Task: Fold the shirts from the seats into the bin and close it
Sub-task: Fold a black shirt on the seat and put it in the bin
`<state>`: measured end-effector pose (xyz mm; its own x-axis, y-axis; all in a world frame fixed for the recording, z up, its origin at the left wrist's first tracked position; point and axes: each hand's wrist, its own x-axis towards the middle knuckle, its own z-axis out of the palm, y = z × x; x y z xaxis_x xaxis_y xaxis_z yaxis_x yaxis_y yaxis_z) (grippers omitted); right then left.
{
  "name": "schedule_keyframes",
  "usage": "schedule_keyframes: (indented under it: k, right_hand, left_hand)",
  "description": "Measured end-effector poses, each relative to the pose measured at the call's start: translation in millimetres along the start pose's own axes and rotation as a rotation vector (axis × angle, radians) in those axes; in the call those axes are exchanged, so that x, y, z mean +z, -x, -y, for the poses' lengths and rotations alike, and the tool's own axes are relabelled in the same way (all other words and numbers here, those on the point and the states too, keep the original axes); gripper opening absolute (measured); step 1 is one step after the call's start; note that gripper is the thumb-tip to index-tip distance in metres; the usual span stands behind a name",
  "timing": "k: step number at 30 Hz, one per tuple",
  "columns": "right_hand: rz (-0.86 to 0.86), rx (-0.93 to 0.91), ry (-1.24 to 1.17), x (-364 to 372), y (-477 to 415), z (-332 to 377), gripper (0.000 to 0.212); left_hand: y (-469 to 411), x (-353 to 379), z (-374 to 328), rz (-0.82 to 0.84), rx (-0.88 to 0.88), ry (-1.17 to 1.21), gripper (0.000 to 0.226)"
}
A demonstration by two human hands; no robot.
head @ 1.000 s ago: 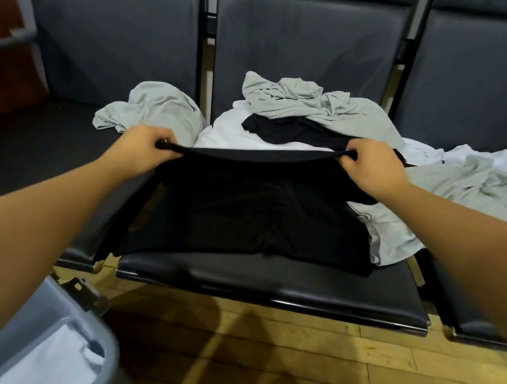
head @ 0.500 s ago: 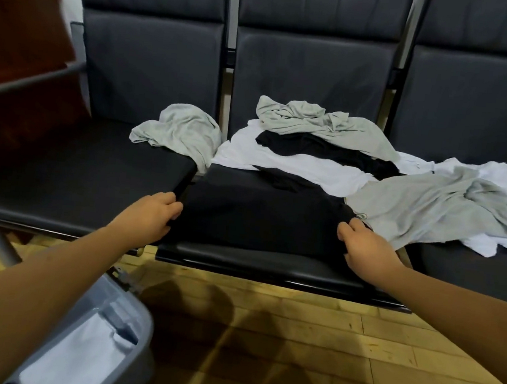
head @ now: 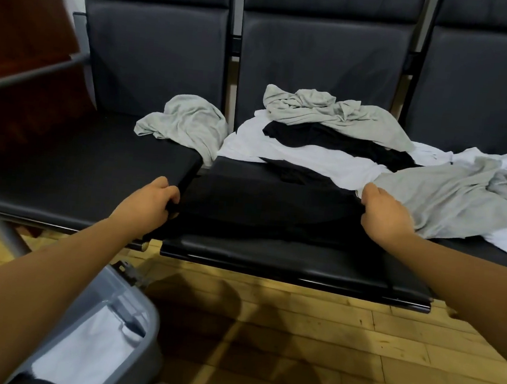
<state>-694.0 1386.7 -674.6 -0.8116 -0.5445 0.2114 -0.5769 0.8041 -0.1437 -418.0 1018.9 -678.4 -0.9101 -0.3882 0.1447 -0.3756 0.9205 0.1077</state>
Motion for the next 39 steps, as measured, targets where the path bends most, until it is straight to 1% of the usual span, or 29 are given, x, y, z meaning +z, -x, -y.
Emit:
schedule_keyframes:
  k: [2, 3, 5, 7, 9, 11, 12, 13, 14, 16, 19, 20, 21, 22, 24, 26, 27, 28, 29, 32, 33, 35, 36, 39]
  right_hand:
    - [0.023, 0.038, -0.022, -4.9, -16.2, 0.2, 0.017]
    - [0.029, 0.046, -0.028, -6.9, -24.6, -0.2, 0.016]
    - [0.048, 0.066, -0.027, -9.5, -41.1, -2.9, 0.017]
    - [0.053, 0.133, -0.076, -13.8, -55.1, -6.1, 0.017]
    - [0.050, 0.243, -0.225, -19.6, -65.8, -8.0, 0.013]
    - [0.038, 0.358, -0.428, -23.1, -68.5, -8.8, 0.009]
    - [0.007, 0.380, -0.502, -22.5, -65.7, -8.4, 0.011]
    - [-0.033, 0.361, -0.534, -21.0, -59.6, -7.8, 0.015]
    - [-0.072, 0.308, -0.507, -18.1, -51.6, -7.5, 0.019]
    - [-0.112, 0.179, -0.371, -11.7, -31.0, -8.1, 0.026]
    - [-0.027, -0.008, -0.234, -2.6, 1.9, -9.9, 0.034]
    - [-0.012, -0.085, -0.209, 0.3, 10.5, -11.7, 0.036]
    - [-0.004, -0.143, -0.191, 3.9, 16.9, -14.9, 0.037]
    - [0.004, -0.166, -0.184, 7.7, 22.5, -19.4, 0.036]
    - [0.033, -0.144, -0.174, 12.3, 30.4, -27.3, 0.035]
    - [0.061, -0.174, -0.113, 14.2, 35.4, -30.6, 0.036]
    - [0.066, -0.207, -0.086, 13.8, 36.6, -31.6, 0.035]
    - [0.061, -0.236, -0.080, 11.4, 36.9, -31.8, 0.034]
    - [0.055, -0.251, -0.088, 8.6, 36.0, -31.9, 0.033]
    - [0.027, -0.181, -0.148, 2.4, 35.3, -32.7, 0.029]
    - [0.020, -0.154, -0.150, 3.0, 35.8, -33.9, 0.028]
    - [0.011, -0.156, -0.095, 6.3, 38.6, -36.5, 0.026]
    - [0.000, -0.180, -0.052, 7.2, 39.4, -36.8, 0.025]
    - [-0.023, -0.234, 0.021, 5.0, 36.1, -34.4, 0.019]
  left_hand:
    - [-3.0, -3.7, 2.7, 0.073, -0.029, 0.048, 0.022]
    - [-4.8, -7.2, 1.6, 0.086, -0.077, 0.095, 0.021]
    - [-11.3, -14.0, -2.2, 0.070, -0.232, 0.270, 0.021]
    - [-22.7, -19.6, -4.3, -0.019, -0.418, 0.537, 0.021]
    - [-34.3, -23.8, -4.9, -0.140, -0.574, 0.877, 0.017]
    - [-41.8, -27.4, -4.9, -0.245, -0.618, 1.202, 0.018]
    - [-43.6, -27.1, -3.9, -0.282, -0.597, 1.267, 0.021]
    - [-42.2, -25.7, -2.9, -0.290, -0.558, 1.254, 0.022]
    - [-38.5, -23.1, -0.4, -0.281, -0.509, 1.143, 0.021]
    - [-25.8, -14.3, 9.1, -0.219, -0.415, 0.833, 0.022]
    - [-2.8, -0.7, 25.0, 0.019, -0.317, 0.540, 0.029]
    - [2.0, 1.6, 28.1, 0.065, -0.273, 0.444, 0.031]
    - [4.5, 2.5, 29.2, 0.075, -0.223, 0.365, 0.030]
    - [4.4, 2.4, 30.0, 0.072, -0.175, 0.292, 0.029]
    - [3.4, 0.6, 25.5, 0.094, -0.074, 0.105, 0.027]
    - [3.5, 0.5, 19.3, 0.198, -0.021, -0.089, 0.035]
    - [4.0, 0.4, 16.7, 0.240, -0.009, -0.134, 0.040]
    - [4.5, -1.1, 13.4, 0.254, 0.000, -0.141, 0.044]
    - [4.5, -3.4, 10.3, 0.230, 0.014, -0.125, 0.044]
    - [2.1, -5.9, 0.9, 0.049, 0.133, -0.036, 0.045]
    - [2.1, -5.0, -4.2, 0.017, 0.194, 0.017, 0.045]
    - [3.6, -2.1, -18.3, 0.011, 0.290, 0.148, 0.042]
    - [3.8, -0.2, -26.3, 0.016, 0.305, 0.191, 0.040]
    - [0.0, 6.5, -42.9, 0.048, 0.268, 0.209, 0.037]
